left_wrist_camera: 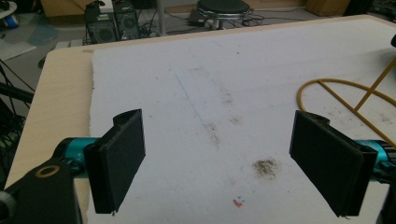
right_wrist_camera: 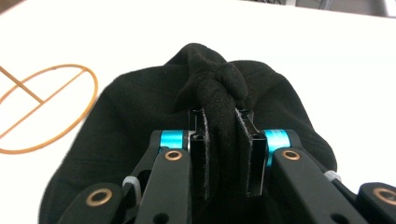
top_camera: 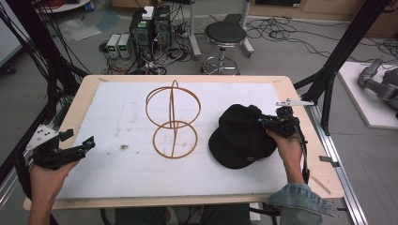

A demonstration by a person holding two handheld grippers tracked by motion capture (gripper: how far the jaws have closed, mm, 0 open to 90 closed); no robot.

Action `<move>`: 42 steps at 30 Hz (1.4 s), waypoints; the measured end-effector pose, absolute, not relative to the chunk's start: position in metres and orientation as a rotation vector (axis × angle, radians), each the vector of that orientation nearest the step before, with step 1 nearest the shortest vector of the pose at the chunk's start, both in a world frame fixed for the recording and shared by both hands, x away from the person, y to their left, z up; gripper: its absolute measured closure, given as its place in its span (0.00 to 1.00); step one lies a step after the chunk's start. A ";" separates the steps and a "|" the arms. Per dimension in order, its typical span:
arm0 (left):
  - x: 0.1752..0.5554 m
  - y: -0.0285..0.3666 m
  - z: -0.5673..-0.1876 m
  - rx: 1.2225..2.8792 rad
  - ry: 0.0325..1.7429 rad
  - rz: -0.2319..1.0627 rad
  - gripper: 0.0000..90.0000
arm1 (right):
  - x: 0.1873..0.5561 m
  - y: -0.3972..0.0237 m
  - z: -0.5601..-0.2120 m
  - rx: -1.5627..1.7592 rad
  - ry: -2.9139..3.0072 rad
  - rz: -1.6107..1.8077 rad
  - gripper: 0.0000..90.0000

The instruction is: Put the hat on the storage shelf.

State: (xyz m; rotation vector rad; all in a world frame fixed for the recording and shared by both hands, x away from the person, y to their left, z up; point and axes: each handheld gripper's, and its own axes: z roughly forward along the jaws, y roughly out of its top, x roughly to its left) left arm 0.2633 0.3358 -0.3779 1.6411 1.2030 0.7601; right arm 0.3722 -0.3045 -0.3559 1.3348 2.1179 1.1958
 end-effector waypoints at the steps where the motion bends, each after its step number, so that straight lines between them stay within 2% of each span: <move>1: 0.264 0.335 -0.378 1.643 1.203 0.759 0.21 | 0.370 -0.304 -0.353 1.327 2.113 1.195 0.88; 33: 0.264 0.337 -0.373 1.631 1.189 0.758 0.21 | 0.313 -0.297 -0.274 1.082 1.911 1.457 0.89; 42: 0.263 0.339 -0.372 1.626 1.194 0.762 0.21 | 0.308 -0.302 -0.254 1.045 1.895 1.535 0.89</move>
